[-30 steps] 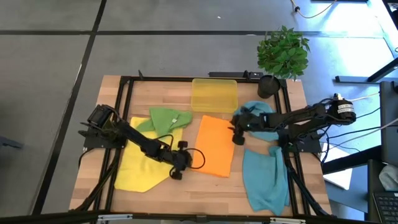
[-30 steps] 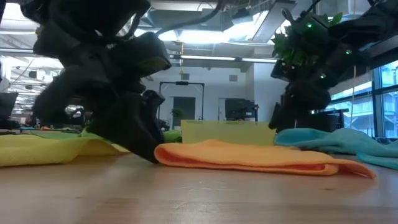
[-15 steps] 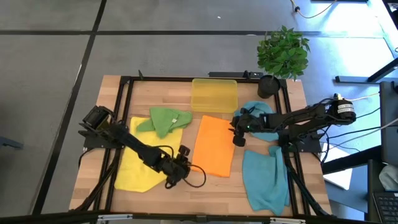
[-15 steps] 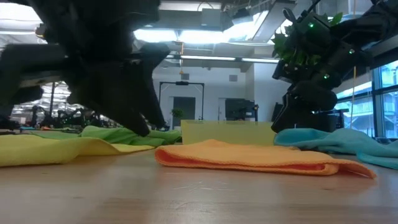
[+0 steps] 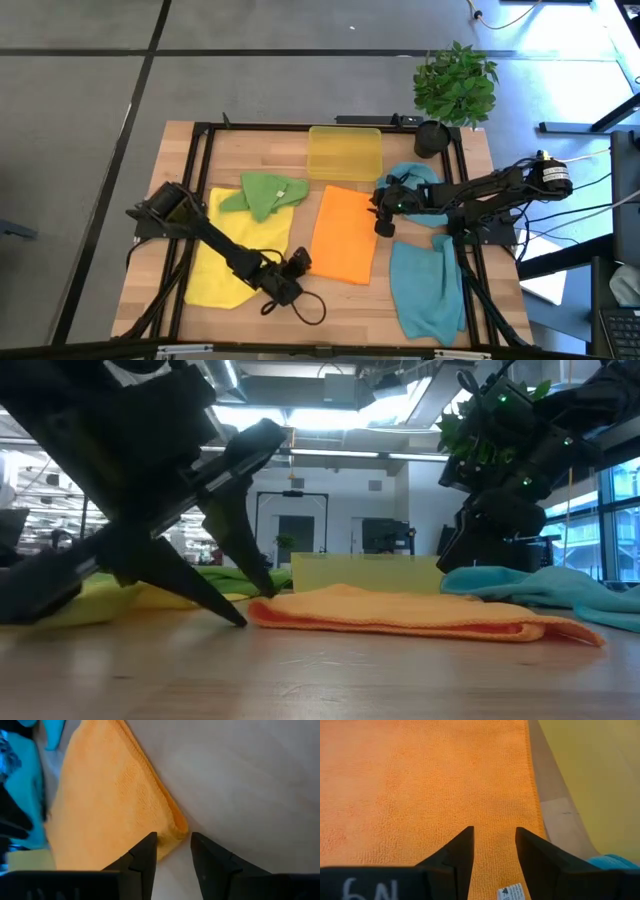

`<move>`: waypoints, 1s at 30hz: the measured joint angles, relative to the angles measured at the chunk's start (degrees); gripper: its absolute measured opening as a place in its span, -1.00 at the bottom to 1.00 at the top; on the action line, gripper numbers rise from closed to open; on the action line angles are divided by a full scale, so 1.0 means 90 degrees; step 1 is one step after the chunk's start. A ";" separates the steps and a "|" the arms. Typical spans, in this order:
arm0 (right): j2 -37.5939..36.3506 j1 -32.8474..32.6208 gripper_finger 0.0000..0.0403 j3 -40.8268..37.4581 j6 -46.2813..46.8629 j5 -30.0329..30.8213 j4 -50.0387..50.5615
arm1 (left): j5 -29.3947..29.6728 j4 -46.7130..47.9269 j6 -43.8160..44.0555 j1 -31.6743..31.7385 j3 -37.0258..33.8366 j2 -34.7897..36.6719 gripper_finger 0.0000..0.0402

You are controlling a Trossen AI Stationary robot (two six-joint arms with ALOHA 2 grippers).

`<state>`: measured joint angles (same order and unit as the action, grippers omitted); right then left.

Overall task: Fold microfiber towels
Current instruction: Fold the orange microfiber cloth

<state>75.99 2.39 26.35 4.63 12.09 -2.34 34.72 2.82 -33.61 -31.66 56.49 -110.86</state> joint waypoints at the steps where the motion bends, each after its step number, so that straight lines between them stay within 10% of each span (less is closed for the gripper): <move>1: -0.0002 0.0000 -0.27 0.0000 0.0014 -0.0021 0.0003 | 0.0045 -0.0035 -0.0116 -0.0002 0.0017 -0.0032 -0.43; 15: 0.0000 -0.0820 -0.27 0.0000 0.0612 -0.0538 -0.0453 | -0.0280 -0.0467 -0.0303 0.0148 -0.0002 -0.0096 -0.46; 30: 0.0000 -0.2947 -0.27 0.0000 0.0778 -0.0521 -0.0448 | -0.0289 -0.0580 0.0042 0.0202 0.0139 -0.0143 -0.98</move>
<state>75.99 -24.13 26.35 11.64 7.40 -6.37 32.12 -2.39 -33.24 -29.85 57.74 -112.14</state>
